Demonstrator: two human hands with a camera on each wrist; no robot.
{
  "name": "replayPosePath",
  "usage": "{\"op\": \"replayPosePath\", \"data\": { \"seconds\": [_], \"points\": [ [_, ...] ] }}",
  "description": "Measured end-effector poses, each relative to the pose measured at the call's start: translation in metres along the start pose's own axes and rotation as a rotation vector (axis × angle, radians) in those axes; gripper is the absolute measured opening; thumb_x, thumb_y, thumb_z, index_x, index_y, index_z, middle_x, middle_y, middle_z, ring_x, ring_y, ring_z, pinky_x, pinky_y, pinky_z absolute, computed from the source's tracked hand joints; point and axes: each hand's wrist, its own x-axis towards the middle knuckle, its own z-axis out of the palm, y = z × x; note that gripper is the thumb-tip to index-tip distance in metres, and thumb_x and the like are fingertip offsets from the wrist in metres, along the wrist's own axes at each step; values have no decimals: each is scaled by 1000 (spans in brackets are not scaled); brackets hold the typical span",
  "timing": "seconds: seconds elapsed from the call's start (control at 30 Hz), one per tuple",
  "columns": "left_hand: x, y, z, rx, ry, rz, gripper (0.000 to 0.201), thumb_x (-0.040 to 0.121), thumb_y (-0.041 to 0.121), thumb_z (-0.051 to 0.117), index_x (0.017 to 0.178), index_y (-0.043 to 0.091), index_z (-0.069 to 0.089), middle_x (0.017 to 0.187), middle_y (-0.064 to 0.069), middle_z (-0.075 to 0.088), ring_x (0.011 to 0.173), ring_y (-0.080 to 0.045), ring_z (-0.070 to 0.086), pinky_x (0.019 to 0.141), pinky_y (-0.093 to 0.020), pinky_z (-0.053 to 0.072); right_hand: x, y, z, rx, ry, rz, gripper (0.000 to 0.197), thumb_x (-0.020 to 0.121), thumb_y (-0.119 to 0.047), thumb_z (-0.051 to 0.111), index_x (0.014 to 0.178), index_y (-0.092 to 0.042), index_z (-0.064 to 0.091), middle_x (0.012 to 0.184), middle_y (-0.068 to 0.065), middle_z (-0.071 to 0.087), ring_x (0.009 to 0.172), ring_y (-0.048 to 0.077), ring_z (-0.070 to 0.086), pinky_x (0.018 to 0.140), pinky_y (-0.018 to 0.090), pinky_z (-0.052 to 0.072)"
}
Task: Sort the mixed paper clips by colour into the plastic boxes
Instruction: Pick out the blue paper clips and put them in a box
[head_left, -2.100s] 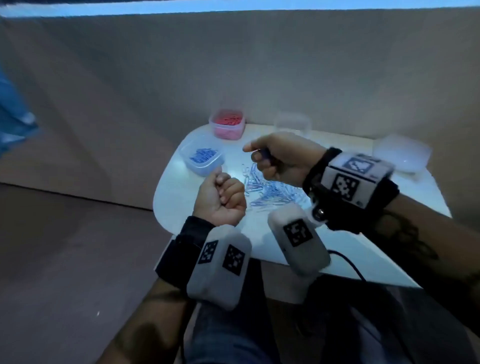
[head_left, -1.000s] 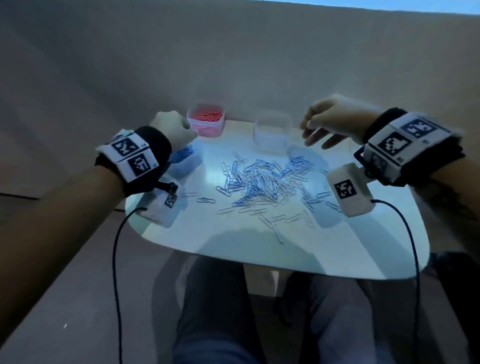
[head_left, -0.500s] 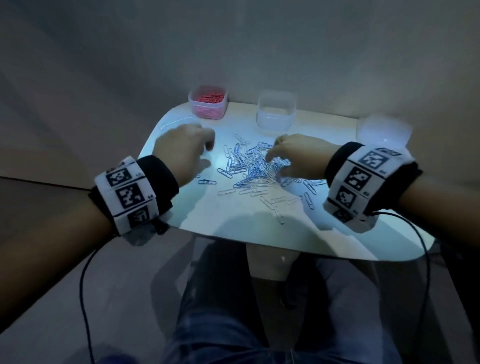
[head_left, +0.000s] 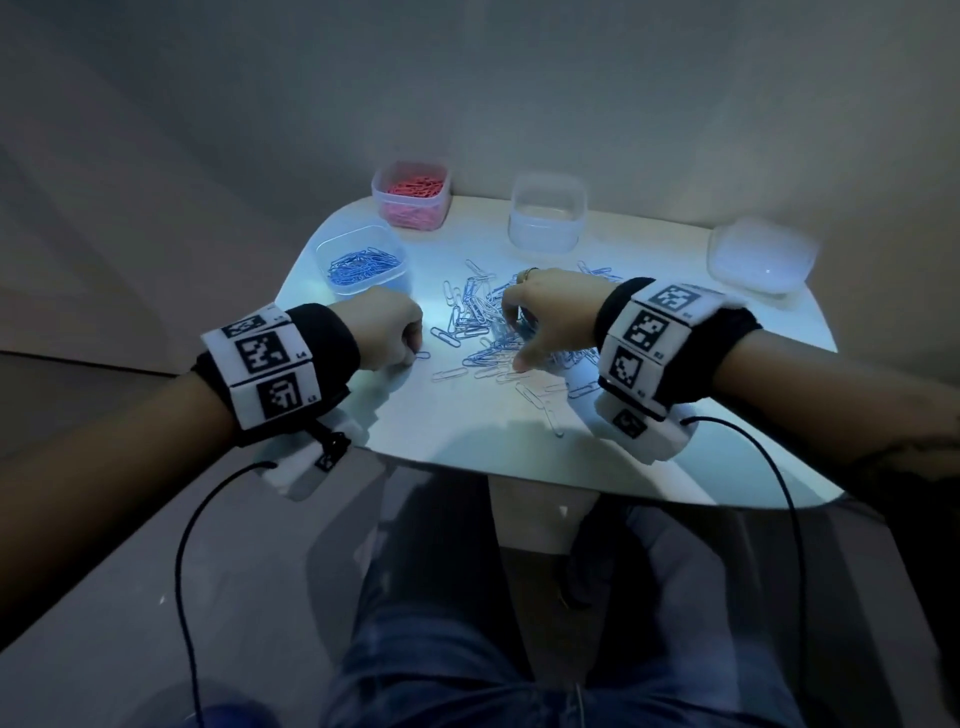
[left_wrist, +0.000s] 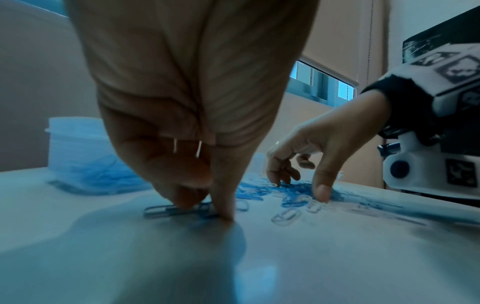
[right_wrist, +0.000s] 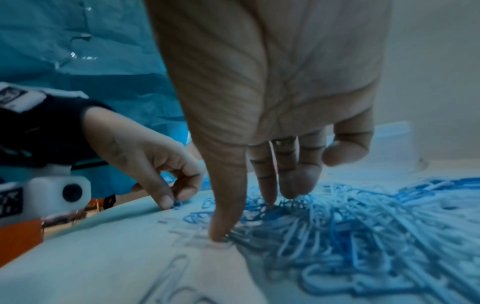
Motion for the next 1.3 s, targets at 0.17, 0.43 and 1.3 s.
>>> {"op": "replayPosePath", "data": {
  "seconds": [0.17,0.43,1.3],
  "points": [
    [0,3,1,-53,38,45,13,87,10,61,79,13,51,72,1,52,53,-2,39,47,-12,30,9,0,2,51,32,19,22,82,-26,69,95,-8,64,88,1,55,83,17,50,70,25,38],
    [19,36,9,-282,128,108,28,82,11,69,109,6,64,74,-1,55,61,-14,48,59,-14,41,8,2,4,91,35,28,18,87,-21,62,97,-6,64,85,2,55,83,17,49,71,25,38],
    [32,47,3,-834,125,119,11,91,11,59,80,13,56,66,0,47,60,-7,47,46,-10,45,-11,22,-9,621,199,30,19,95,-10,46,78,-18,44,73,1,56,67,14,52,49,17,43]
  ]
}}
